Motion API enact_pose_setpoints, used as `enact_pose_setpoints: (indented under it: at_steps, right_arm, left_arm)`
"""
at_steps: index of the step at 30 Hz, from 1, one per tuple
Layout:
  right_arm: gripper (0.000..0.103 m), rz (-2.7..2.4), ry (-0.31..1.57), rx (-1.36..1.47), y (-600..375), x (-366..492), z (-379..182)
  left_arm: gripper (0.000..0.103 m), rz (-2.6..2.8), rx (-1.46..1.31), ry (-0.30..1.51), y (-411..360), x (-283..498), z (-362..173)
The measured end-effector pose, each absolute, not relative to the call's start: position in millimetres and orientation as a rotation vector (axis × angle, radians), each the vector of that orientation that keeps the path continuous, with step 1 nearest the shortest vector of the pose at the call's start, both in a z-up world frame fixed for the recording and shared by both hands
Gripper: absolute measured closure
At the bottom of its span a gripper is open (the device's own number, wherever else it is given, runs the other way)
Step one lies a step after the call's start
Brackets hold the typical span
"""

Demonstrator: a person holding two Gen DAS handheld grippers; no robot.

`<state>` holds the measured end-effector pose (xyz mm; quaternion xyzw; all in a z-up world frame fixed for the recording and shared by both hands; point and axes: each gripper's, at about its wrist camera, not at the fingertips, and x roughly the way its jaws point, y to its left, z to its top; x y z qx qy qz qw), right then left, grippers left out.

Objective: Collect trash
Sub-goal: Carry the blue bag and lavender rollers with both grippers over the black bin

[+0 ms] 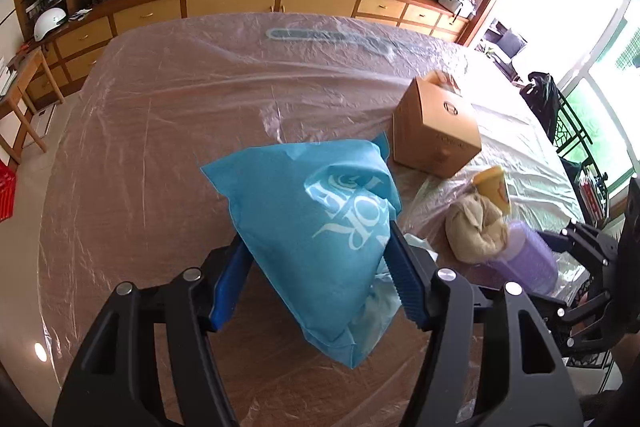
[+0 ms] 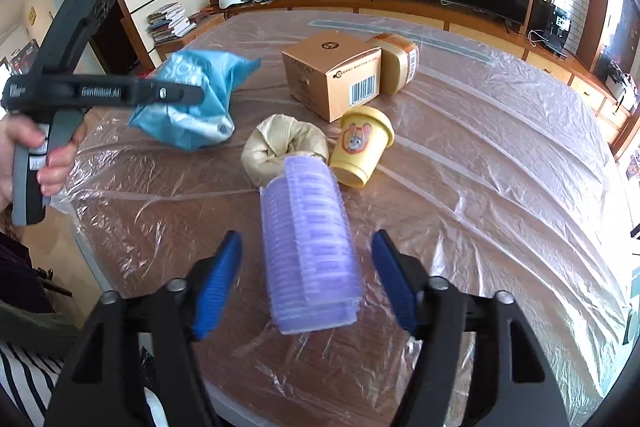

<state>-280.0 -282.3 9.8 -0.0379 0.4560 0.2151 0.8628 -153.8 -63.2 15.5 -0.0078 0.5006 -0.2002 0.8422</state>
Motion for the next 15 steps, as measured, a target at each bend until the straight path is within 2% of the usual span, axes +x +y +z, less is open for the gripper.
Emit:
enact_pose_setpoints:
  at_steps: [3, 5, 9, 10, 12, 14, 15]
  right_arm:
    - [0.033, 0.437, 0.97, -0.093, -277.7, -273.3, 5.5]
    - [0.026, 0.427, 0.973, -0.092, -274.9, -270.1, 3.9]
    - [0.026, 0.425, 0.965, -0.084, -273.0, -265.3, 5.0]
    - [0.027, 0.425, 0.967, -0.082, -272.3, -265.3, 5.2]
    - [0.047, 0.41, 0.964, -0.096, -271.7, -266.3, 5.0]
    - [0.06, 0.401, 0.96, -0.099, -272.8, -268.0, 5.8]
    - [0.06, 0.402, 0.964, -0.092, -272.6, -266.4, 6.5]
  left_arm:
    - [0.03, -0.438, -0.036, 1.071, -65.9, -149.9, 11.2]
    - [0.028, -0.44, -0.052, 1.088, -69.1, -146.5, 6.7]
    - [0.026, -0.437, -0.069, 1.079, -70.7, -144.3, 4.0]
    - [0.026, -0.436, -0.069, 1.078, -70.9, -144.4, 3.5]
    - [0.032, -0.434, -0.061, 1.079, -71.7, -145.1, 3.3]
    - [0.038, -0.434, -0.055, 1.073, -71.8, -149.3, 4.2]
    - [0.041, -0.433, -0.053, 1.07, -72.8, -149.8, 5.1]
